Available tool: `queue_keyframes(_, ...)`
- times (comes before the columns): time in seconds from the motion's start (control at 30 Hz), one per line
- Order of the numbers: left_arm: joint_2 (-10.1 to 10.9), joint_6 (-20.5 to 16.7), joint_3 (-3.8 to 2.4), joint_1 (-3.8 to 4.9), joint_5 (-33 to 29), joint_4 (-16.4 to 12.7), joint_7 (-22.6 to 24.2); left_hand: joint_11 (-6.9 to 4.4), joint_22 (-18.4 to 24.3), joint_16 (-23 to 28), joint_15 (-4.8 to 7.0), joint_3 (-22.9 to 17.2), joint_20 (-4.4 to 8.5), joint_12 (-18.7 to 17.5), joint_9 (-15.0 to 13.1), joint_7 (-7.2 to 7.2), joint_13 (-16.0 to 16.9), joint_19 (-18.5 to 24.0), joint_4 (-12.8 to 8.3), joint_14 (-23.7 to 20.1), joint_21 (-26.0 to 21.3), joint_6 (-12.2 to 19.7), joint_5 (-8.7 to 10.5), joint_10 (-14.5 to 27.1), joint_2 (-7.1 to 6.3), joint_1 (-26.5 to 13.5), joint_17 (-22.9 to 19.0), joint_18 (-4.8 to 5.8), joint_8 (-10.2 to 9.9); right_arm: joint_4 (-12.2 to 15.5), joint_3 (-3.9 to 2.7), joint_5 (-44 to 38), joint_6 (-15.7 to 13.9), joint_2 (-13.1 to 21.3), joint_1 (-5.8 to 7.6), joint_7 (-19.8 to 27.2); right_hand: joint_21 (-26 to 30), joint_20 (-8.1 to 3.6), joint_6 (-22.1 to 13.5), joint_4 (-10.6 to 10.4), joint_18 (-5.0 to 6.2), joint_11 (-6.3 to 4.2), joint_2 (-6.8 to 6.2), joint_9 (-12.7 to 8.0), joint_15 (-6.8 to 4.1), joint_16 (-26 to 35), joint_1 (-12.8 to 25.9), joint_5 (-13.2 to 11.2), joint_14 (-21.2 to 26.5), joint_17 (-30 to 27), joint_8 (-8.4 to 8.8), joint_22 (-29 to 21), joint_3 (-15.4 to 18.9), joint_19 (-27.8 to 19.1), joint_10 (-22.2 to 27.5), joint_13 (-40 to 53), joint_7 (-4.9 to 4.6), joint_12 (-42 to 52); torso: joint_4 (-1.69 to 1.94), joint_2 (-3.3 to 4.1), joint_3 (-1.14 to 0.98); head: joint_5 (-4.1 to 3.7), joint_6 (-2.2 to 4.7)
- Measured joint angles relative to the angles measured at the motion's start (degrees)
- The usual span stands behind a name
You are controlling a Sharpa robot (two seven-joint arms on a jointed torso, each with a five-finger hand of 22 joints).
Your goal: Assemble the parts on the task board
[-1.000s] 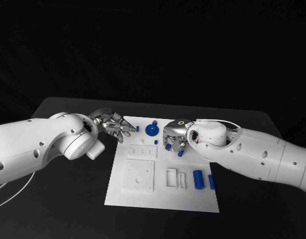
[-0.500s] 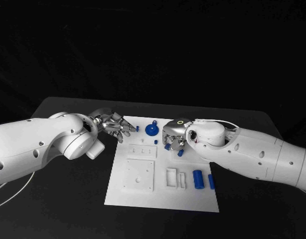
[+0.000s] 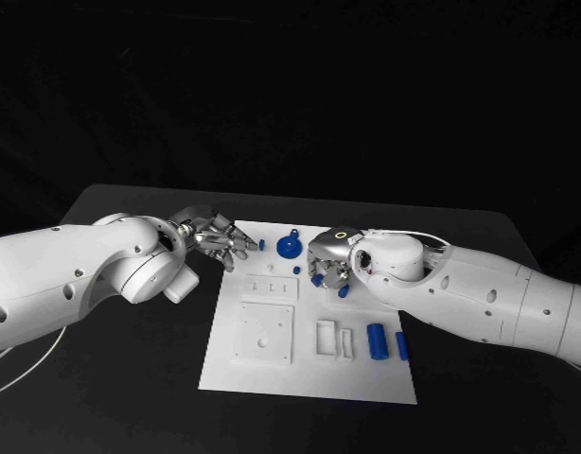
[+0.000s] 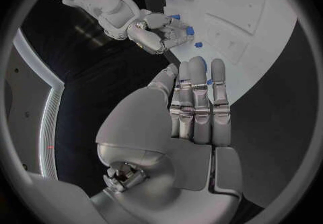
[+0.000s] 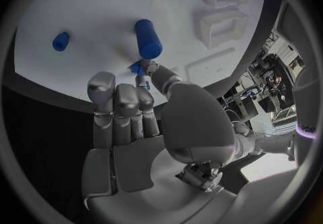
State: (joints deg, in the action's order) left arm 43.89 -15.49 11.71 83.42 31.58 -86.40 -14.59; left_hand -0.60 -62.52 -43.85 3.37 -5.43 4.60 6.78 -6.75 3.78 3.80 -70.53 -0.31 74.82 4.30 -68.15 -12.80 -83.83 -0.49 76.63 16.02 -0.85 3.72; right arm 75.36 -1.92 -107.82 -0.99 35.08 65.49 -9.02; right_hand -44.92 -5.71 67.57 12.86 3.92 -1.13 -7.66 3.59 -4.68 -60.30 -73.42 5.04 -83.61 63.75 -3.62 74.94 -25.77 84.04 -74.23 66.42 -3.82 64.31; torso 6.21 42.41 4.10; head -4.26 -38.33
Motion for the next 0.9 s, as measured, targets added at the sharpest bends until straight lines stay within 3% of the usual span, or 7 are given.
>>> queue_keyframes(0.57, 0.14, 0.0, 0.0, 0.0, -0.04, -0.06, -0.03, 0.0, -0.01, -0.02, 0.0, -0.16, 0.0, 0.0, 0.01, 0.0, 0.0, 0.0, 0.16, 0.0, 0.0, 0.0, 0.0, 0.0, 0.0, 0.0, -0.01, 0.0, 0.0, -0.51, 0.17, 0.46, -1.21, -0.6, -0.31, -0.97, 0.34, 0.0, -0.54, -6.63, 0.0, 0.21, -1.0, 0.0, 0.0, 0.0, 1.11, -0.59, 0.0, 0.13, 0.03, -0.01, 5.03, 0.0, -0.21, -0.2, -0.65, 0.0, -0.04, 0.01, 0.03, -0.05, -0.13)
queue_keyframes(0.9, 0.14, 0.0, 0.02, 0.0, -0.06, 0.01, -0.03, 0.0, 0.07, 0.19, 0.0, -0.16, 0.0, 0.0, 0.01, 0.0, 0.0, 0.0, 0.16, 0.0, 0.0, 0.0, 0.0, 0.0, -0.26, 0.26, -0.02, 0.0, 0.0, -0.42, 0.24, 0.85, -2.12, -0.34, -0.55, -1.47, 0.65, 0.0, -1.71, -7.76, 0.0, 0.42, -1.52, 0.02, 0.12, 0.0, 1.51, -0.48, 0.12, 0.13, 0.02, -0.01, 6.67, 0.0, 0.01, -0.45, -0.79, 0.0, -0.15, -0.02, 0.07, 0.04, -0.21)
